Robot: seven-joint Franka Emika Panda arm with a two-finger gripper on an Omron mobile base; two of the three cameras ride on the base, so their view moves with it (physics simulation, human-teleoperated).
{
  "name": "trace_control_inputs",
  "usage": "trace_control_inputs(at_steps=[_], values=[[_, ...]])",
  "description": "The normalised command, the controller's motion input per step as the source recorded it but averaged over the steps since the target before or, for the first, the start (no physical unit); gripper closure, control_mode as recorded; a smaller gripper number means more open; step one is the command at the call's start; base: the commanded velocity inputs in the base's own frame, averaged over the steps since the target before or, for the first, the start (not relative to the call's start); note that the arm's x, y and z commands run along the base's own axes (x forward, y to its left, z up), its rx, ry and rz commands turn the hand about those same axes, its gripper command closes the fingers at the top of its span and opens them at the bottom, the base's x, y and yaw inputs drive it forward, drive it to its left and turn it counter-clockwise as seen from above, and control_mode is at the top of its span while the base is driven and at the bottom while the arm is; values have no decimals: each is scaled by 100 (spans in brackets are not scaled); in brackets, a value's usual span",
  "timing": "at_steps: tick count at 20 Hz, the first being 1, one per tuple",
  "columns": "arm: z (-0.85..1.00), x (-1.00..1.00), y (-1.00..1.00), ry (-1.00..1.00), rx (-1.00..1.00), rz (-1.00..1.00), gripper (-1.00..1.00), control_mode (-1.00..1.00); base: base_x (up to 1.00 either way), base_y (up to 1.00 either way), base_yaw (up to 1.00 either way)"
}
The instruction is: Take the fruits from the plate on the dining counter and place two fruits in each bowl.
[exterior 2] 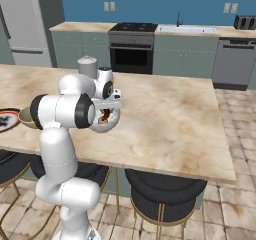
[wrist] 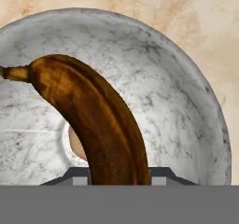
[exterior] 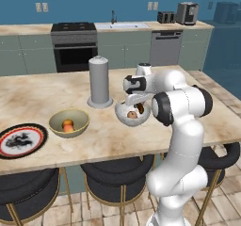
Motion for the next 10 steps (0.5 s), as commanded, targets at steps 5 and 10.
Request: trace_control_inputs(at_steps=[5,10], values=[[-10,0,0,0,0,0,100,-100,0,0,0],[-1,0,0,4,0,0,100,-100,0,0,0]])
